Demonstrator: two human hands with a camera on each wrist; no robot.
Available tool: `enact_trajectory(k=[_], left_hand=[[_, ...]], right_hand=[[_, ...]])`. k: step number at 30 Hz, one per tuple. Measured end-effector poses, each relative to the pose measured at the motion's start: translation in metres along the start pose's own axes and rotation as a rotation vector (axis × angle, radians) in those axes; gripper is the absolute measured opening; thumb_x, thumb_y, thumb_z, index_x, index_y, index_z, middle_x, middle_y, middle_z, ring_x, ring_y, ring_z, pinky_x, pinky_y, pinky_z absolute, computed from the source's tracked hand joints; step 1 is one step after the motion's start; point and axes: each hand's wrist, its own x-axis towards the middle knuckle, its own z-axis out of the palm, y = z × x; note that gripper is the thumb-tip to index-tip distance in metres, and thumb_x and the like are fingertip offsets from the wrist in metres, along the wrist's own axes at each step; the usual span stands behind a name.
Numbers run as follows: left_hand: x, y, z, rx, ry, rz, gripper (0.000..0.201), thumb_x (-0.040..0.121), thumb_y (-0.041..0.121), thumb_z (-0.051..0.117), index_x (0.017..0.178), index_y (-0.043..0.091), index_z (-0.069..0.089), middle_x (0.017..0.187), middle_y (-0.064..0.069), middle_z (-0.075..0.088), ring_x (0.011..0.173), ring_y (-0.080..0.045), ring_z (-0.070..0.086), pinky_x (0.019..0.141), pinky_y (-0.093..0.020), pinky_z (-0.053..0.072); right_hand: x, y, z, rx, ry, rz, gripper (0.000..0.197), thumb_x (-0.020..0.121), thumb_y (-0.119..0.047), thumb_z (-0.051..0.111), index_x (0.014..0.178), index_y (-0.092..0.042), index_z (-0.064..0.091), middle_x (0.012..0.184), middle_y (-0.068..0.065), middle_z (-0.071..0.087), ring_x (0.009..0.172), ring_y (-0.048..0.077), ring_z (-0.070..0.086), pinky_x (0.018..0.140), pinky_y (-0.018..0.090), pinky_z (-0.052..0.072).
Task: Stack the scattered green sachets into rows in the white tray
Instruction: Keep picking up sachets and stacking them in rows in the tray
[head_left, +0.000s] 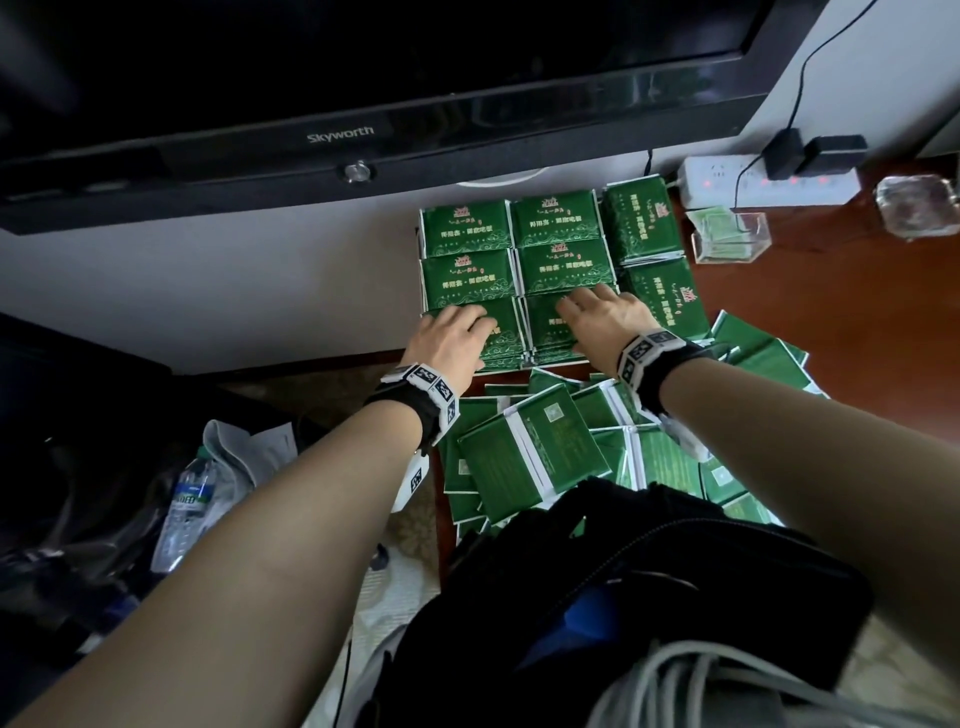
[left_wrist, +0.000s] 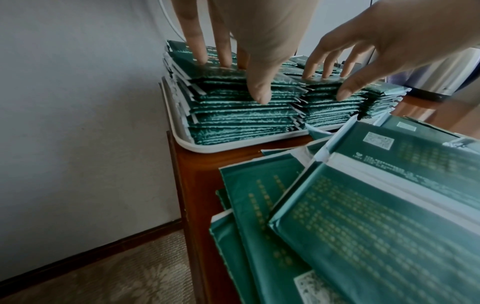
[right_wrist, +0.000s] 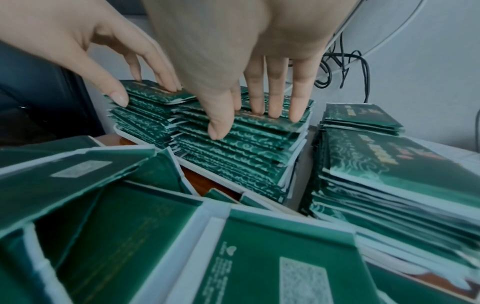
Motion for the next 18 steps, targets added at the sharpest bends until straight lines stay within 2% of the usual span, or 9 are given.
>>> enact_trajectory(k=[4, 8, 12, 15, 18], left_hand=[[0.0, 0.001, 0.001, -0.014, 0.01, 0.005, 0.057, 0.089, 0.02, 0.069, 0.141, 0.018, 0.046, 0.148, 0.0, 0.042, 0.132, -0.024, 0.04, 0.107, -0.041, 0.036], [0.002, 0.002, 0.001, -0.007, 0.016, 0.004, 0.057, 0.089, 0.029, 0.069, 0.141, 0.017, 0.046, 0.146, -0.002, 0.043, 0.131, -0.024, 0.041, 0.107, -0.042, 0.037], [0.002, 0.007, -0.002, -0.002, 0.066, -0.005, 0.048, 0.095, 0.038, 0.059, 0.137, 0.018, 0.05, 0.142, -0.002, 0.046, 0.127, -0.023, 0.045, 0.103, -0.042, 0.039], [-0.002, 0.02, -0.006, -0.008, 0.101, 0.017, 0.038, 0.099, 0.033, 0.051, 0.133, 0.018, 0.052, 0.137, -0.001, 0.05, 0.123, -0.022, 0.048, 0.102, -0.043, 0.041], [-0.007, 0.04, -0.011, -0.002, 0.094, 0.087, 0.035, 0.095, 0.022, 0.053, 0.13, 0.017, 0.054, 0.135, -0.001, 0.051, 0.122, -0.021, 0.049, 0.109, -0.044, 0.037]], right_hand=[[0.001, 0.001, 0.0, 0.019, -0.004, 0.002, 0.062, 0.085, -0.03, 0.072, 0.137, -0.017, 0.041, 0.131, 0.006, 0.049, 0.121, 0.024, 0.047, 0.098, 0.04, 0.049], [0.001, 0.002, -0.001, 0.038, -0.002, -0.003, 0.062, 0.085, -0.031, 0.072, 0.137, -0.016, 0.042, 0.131, 0.006, 0.05, 0.121, 0.025, 0.047, 0.099, 0.042, 0.048], [-0.004, 0.003, -0.002, 0.057, 0.023, -0.007, 0.06, 0.087, -0.036, 0.069, 0.136, -0.015, 0.043, 0.133, 0.007, 0.049, 0.123, 0.025, 0.047, 0.101, 0.043, 0.046], [-0.015, 0.004, -0.004, 0.1, 0.074, 0.024, 0.053, 0.093, -0.041, 0.06, 0.136, -0.016, 0.043, 0.132, 0.006, 0.05, 0.122, 0.025, 0.048, 0.1, 0.042, 0.047], [-0.036, 0.006, -0.005, 0.138, 0.119, 0.061, 0.043, 0.097, -0.03, 0.053, 0.136, -0.016, 0.043, 0.127, 0.007, 0.052, 0.119, 0.026, 0.049, 0.098, 0.044, 0.047]])
